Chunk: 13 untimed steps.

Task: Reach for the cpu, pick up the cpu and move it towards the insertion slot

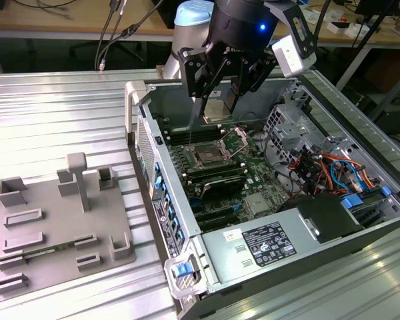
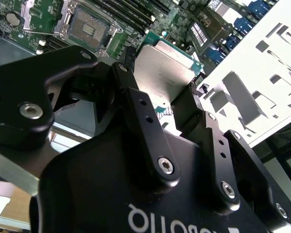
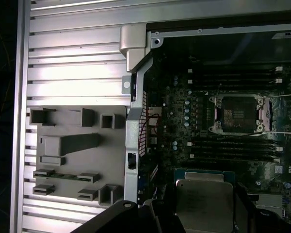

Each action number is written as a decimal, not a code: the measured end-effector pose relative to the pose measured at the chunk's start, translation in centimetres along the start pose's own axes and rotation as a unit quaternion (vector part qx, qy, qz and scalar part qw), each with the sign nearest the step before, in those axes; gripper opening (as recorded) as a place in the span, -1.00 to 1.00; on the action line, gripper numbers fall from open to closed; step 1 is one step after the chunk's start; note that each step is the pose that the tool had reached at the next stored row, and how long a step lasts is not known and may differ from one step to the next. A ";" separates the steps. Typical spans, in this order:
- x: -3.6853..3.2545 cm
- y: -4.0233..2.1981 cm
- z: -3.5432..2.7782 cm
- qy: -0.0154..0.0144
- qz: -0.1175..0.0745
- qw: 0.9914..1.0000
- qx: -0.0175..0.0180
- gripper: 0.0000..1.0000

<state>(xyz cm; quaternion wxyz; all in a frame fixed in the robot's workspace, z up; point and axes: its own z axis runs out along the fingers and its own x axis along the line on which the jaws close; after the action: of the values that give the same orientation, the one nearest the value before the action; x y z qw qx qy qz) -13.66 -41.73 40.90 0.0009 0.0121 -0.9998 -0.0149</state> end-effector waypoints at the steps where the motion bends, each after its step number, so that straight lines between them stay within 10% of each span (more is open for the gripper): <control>1: 0.00 0.00 0.00 0.000 0.000 1.000 0.000 0.09; 13: -0.78 0.12 0.12 0.000 0.000 1.000 0.002 0.09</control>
<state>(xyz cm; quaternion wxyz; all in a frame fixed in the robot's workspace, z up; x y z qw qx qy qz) -12.89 -41.59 40.78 0.0009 0.0120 -0.9998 -0.0133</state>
